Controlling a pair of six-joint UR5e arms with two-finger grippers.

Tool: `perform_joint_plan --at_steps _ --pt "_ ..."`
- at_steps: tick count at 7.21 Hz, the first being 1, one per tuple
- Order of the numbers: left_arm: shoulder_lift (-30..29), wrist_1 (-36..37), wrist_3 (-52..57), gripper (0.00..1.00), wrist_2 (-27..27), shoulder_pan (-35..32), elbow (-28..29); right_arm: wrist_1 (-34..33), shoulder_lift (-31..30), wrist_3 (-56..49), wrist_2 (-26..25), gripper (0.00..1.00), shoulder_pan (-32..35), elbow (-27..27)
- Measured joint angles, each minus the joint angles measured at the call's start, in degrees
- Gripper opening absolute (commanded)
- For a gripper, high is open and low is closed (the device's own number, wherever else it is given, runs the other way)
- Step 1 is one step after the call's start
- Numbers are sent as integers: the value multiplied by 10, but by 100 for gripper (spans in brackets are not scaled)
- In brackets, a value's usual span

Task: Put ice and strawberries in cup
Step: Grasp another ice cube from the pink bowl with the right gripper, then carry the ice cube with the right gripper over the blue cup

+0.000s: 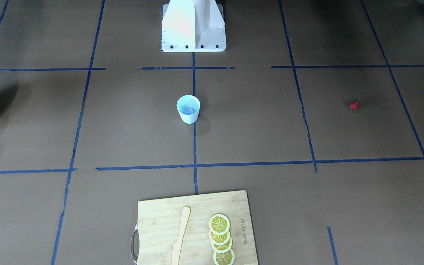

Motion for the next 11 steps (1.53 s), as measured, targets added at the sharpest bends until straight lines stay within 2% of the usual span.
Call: perform_joint_plan --at_steps 1,2,3,4,8,10,11 --pt "0 0 0 100 0 0 0 0 0 0 0 49 0 0" --pt "0 0 0 100 0 0 0 0 0 0 0 38 -1 0" --pt "0 0 0 100 0 0 -1 0 0 0 0 14 -1 0" --pt "0 0 0 100 0 0 -1 0 0 0 0 2 -1 1" --pt "1 4 -6 100 0 0 -12 -8 -2 0 5 0 5 26" --pt "6 7 -7 100 0 -1 -22 -102 11 2 8 0 28 109" --pt "8 8 -7 100 0 -1 -23 -154 40 10 14 0 33 141"
